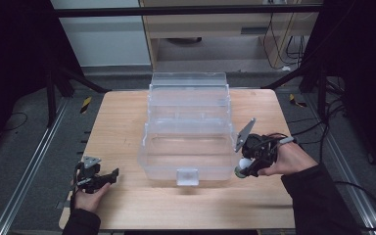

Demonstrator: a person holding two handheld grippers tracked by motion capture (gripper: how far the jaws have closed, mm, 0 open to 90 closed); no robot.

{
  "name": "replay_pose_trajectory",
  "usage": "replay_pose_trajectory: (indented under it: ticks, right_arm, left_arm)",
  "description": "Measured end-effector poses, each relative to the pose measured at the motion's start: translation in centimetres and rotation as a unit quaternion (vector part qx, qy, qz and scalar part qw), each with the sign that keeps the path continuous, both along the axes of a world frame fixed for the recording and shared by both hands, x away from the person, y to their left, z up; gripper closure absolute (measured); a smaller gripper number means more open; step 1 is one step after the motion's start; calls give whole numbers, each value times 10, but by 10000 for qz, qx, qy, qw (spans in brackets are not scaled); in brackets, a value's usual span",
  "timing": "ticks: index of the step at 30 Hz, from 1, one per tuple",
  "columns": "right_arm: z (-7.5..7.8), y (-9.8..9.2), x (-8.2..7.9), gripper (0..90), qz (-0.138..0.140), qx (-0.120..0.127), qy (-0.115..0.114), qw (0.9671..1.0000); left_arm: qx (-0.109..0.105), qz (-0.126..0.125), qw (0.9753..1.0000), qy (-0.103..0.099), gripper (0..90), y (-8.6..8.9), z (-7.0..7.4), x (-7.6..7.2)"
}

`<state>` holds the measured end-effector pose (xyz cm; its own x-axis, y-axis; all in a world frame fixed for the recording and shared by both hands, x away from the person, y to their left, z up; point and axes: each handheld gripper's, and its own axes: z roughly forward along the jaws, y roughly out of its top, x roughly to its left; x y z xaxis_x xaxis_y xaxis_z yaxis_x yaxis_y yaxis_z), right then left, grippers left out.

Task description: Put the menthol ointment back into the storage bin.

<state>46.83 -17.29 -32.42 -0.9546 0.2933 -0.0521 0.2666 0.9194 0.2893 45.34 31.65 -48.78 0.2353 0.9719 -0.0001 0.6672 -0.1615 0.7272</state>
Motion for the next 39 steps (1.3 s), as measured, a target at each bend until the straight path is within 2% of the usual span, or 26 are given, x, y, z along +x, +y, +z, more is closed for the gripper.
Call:
replay_pose_trajectory:
  ticks: [2,14,21,28,39]
  right_arm:
    - [3,2,2,504,-53,7,17,10000]
    - [17,15,21,504,31,-25,-14,10000]
    - [18,26,33,504,45,-48,-55,10000]
    - [7,35,44,504,59,-79,-106,9999]
    - [-19,38,58,504,36,-129,-5,9999]
  left_arm:
    - [-6,-11,10000,0,241,0,0,0]
    - [-18,-5,10000,-12,242,1,0,0]
    - [-19,-5,10000,-20,243,1,1,0]
    - [-31,3,10000,-44,243,1,1,0]
    - [-24,3,10000,-50,243,1,2,0]
